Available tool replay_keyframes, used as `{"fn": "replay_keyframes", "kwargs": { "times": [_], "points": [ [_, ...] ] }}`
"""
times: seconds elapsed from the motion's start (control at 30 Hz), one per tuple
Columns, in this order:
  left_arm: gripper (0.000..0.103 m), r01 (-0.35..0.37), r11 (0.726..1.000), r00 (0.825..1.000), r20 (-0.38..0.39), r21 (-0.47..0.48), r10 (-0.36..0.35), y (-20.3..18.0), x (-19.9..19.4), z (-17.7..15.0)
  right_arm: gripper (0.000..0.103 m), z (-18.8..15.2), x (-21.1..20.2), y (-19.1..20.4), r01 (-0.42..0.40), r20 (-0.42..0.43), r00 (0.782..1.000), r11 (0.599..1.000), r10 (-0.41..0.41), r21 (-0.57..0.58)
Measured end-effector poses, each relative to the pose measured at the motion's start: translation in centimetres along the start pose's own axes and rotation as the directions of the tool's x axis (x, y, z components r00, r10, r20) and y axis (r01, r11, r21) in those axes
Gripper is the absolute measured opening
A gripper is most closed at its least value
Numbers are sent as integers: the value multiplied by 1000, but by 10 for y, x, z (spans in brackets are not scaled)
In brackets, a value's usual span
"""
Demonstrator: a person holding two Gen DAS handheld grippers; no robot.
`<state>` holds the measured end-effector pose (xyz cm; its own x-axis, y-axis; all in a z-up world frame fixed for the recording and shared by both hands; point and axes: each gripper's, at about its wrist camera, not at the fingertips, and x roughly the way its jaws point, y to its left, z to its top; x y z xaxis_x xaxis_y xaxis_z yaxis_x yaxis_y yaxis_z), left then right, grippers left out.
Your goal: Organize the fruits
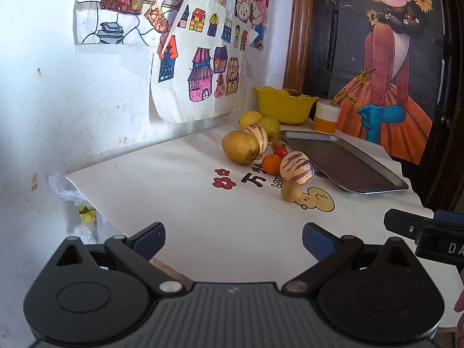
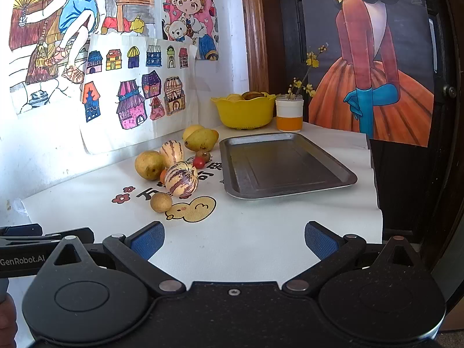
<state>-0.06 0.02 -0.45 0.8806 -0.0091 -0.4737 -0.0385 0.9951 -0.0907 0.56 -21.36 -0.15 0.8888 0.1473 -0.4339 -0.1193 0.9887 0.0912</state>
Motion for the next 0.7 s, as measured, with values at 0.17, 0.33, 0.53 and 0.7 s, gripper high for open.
{"fn": "replay_keyframes", "kwargs": {
  "times": [0.17,0.33,0.53,0.7],
  "points": [
    [103,0,1000,1000,-2,-1,0,0,0,0,103,2,0,-1,0,-2,1000,1000,0,0],
    [103,-1,1000,1000,-3,-1,1,0,0,0,103,2,1,-1,-1,-4,1000,1000,1,-3],
    [103,-10,1000,1000,-17,10,10,-4,4,0,103,11,4,-2,-12,-13,1000,1000,12,-11],
    [103,-23,999,999,-30,45,25,-8,9,17,103,36,4,-11,-46,-8,999,999,46,-11]
  ]
}}
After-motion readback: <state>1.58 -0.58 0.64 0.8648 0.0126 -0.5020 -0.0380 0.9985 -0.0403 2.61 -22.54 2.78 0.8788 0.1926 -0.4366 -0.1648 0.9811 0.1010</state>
